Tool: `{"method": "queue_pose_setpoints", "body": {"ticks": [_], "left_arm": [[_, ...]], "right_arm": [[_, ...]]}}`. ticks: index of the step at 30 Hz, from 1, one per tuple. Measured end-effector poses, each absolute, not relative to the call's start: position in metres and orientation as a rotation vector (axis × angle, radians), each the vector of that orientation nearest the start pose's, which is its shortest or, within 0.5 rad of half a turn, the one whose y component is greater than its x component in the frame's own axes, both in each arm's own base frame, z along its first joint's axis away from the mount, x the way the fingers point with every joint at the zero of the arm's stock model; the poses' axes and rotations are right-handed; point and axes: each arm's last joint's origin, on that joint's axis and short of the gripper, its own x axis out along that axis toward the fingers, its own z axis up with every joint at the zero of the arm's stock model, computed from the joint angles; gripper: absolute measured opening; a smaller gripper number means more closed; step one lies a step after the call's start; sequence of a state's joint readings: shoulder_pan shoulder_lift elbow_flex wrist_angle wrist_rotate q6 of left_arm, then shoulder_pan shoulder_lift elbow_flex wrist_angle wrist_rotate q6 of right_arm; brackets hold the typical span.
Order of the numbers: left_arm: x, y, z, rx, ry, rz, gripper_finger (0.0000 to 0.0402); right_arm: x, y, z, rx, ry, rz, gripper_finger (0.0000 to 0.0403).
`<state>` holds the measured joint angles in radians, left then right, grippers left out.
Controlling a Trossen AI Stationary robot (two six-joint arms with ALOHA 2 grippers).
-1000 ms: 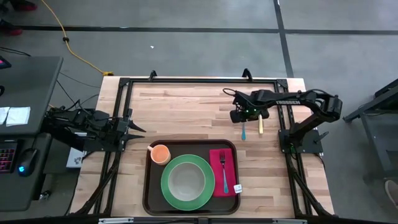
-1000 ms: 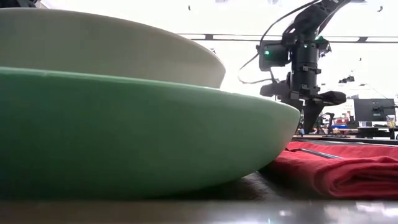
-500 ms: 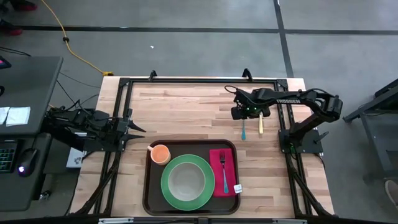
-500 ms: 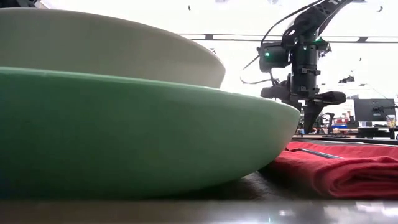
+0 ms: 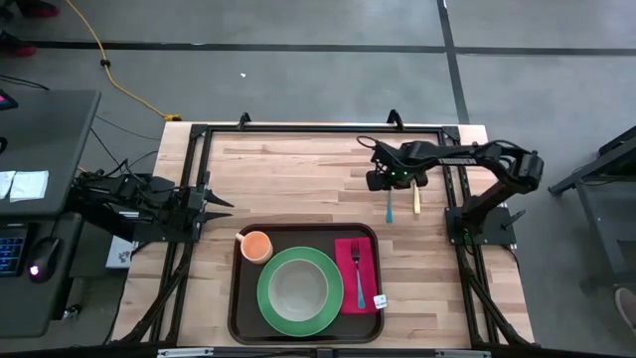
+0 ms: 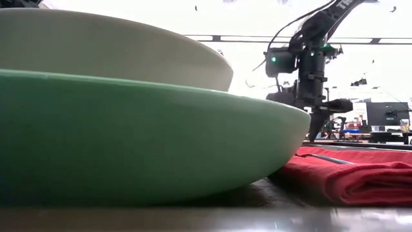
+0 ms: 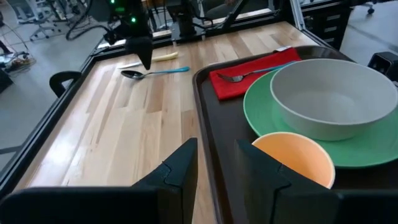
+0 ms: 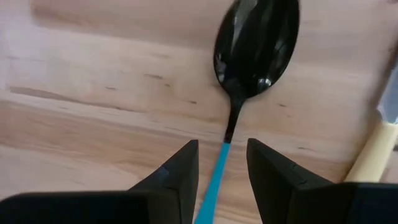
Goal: Set up tray
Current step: Put the blue spoon on the red napkin
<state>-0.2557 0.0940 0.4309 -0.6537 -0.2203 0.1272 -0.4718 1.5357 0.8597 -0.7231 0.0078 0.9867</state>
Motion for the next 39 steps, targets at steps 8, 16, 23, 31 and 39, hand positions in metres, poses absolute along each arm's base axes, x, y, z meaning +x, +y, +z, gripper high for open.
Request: {"method": "queue_pose_setpoints", "body": {"ticks": [8,16,23,31,39], "left_arm": [[0.059,-0.009,0.236,0.2,0.305,-0.054,0.0136],[0.059,-0.009,0.236,0.2,0.305,-0.053,0.0136],[0.059,-0.009,0.236,0.2,0.306,-0.053,0.0136],[0.059,-0.009,0.236,0.2,0.306,-0.053,0.0136],[0.059,-0.009,0.236,0.2,0.306,-0.053,0.0136]], "right_arm": [[0.233,-0.117,0.146,1.165,1.178,-1.057,0.0114],[0.234,-0.12,0.142,1.122,1.161,-1.109,0.0114],[0.238,-0.124,0.137,1.139,1.153,-1.095,0.0114],[0.238,-0.124,0.132,1.128,1.172,-1.107,0.0114],[0.238,-0.124,0.131,1.112,1.182,-1.093,0.0114]]}}
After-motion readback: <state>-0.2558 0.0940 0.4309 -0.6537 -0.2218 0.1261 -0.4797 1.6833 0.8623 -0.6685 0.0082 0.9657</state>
